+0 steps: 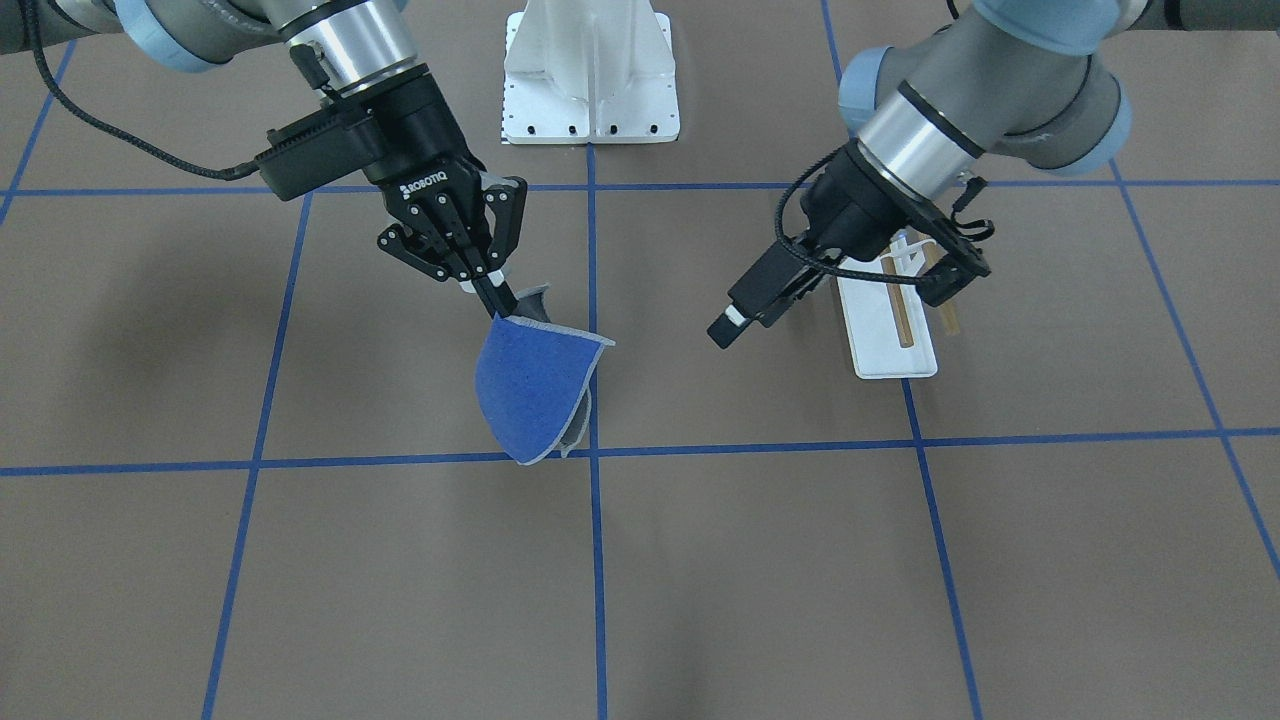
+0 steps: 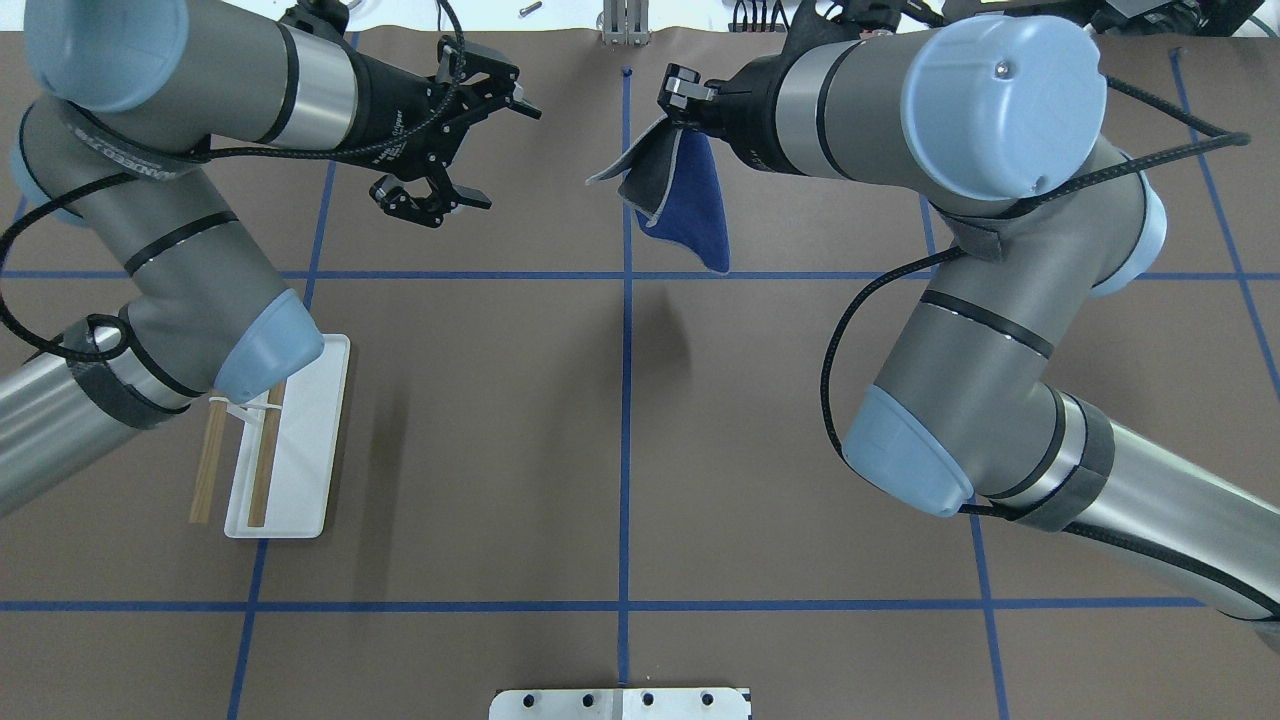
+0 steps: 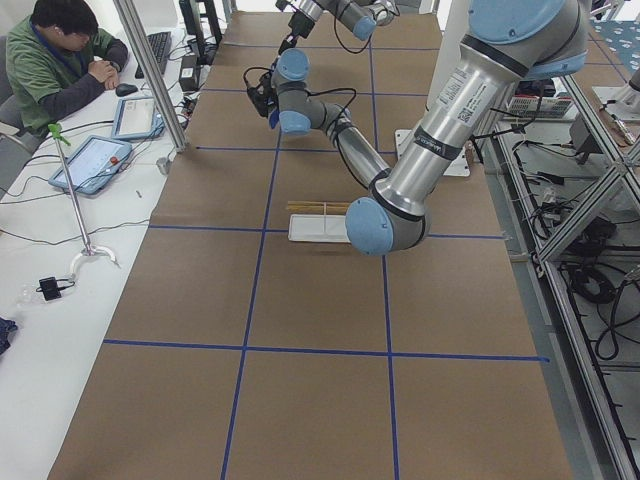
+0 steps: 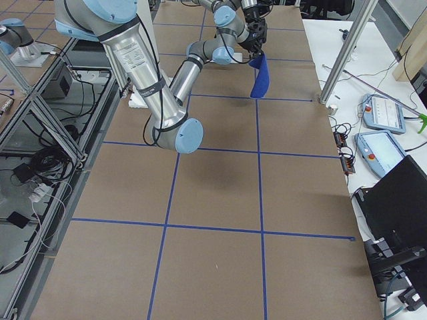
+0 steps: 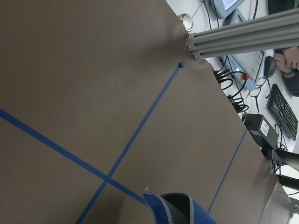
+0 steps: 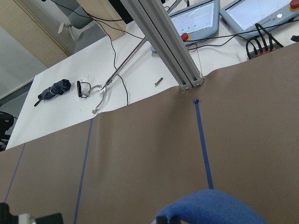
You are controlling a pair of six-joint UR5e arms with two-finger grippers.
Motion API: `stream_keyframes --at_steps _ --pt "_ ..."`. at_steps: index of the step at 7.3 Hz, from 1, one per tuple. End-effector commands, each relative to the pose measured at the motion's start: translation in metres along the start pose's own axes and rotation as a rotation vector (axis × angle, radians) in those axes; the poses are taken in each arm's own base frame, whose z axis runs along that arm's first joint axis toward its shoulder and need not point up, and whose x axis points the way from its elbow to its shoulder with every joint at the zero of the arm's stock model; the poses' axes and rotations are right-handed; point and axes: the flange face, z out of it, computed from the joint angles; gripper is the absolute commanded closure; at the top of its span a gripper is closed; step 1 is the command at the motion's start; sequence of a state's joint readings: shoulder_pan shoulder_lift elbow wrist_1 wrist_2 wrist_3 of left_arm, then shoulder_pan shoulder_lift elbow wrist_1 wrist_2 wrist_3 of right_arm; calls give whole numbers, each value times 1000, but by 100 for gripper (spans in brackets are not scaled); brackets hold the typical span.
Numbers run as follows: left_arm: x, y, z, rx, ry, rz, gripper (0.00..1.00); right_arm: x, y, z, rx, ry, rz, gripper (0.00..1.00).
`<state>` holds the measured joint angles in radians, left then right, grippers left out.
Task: Hang towel on rack
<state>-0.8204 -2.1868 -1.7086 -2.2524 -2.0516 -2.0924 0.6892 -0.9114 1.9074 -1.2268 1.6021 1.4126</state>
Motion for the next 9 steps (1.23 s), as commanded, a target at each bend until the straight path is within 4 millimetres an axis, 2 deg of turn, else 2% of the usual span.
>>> stream_keyframes --at_steps 1,2,4,5,7,9 --pt "3 29 15 -22 13 -40 2 -17 13 -1 15 -22 12 100" --pt "7 43 21 -19 32 -51 2 -26 21 -2 19 -33 9 100" --pt "13 49 20 -29 42 -86 2 -36 36 -2 26 -47 20 100" --pt "12 49 21 -29 41 -87 2 -38 40 -2 29 -50 23 100" --pt "14 49 20 -25 63 -85 2 -42 51 -17 15 -83 22 100" --pt "12 47 20 -25 63 -83 3 -47 65 -23 20 -96 19 100"
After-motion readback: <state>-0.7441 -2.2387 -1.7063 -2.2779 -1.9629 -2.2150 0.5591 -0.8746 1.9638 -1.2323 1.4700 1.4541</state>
